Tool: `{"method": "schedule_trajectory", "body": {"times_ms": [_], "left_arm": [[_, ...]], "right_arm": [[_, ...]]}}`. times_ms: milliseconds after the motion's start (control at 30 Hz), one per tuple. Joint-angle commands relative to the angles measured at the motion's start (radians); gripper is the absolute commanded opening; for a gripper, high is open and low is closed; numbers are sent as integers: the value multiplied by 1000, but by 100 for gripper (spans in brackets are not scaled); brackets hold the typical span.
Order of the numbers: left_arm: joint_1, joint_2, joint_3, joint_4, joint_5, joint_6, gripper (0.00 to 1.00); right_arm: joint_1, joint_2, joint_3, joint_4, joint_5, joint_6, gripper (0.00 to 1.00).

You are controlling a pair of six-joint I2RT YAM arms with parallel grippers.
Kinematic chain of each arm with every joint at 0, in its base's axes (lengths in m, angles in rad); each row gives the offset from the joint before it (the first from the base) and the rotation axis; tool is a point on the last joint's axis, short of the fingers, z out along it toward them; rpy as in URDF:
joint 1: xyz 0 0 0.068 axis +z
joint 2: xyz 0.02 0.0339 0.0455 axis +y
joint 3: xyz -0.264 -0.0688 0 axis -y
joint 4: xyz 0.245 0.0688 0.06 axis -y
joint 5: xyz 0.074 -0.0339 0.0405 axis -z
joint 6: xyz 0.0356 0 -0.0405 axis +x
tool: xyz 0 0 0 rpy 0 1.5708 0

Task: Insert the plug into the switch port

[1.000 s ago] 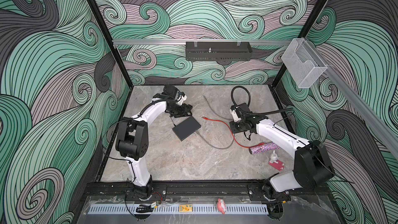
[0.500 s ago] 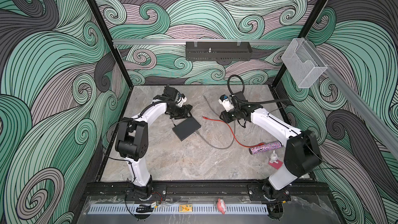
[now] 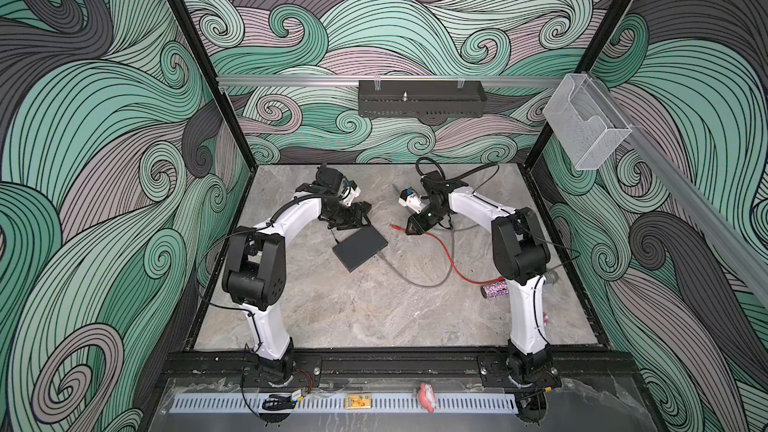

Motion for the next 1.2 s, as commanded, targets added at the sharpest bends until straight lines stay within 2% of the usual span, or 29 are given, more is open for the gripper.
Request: {"method": "schedule_trajectory", "body": {"times_ms": [0,333,667,1000,1167], "left_arm": [[-8,-23,25,-22,-5,10,54],[-6,-17,22,-25,1,10,54],[-8,-19,13,-20,-5,8,53],[-7,-24,9,-22,-7,10,54],[-6,-24,4,-30,-19,16,53]], "right_arm": [[-9,38,55,-124,-60,-52,38],[-9,125,115,-158,-97,-34,36],[3,176,181,-175,-81,1,24],[24,221,247,-176,-74,16,22],[33,211,252,-178,-65,14,14]]}}
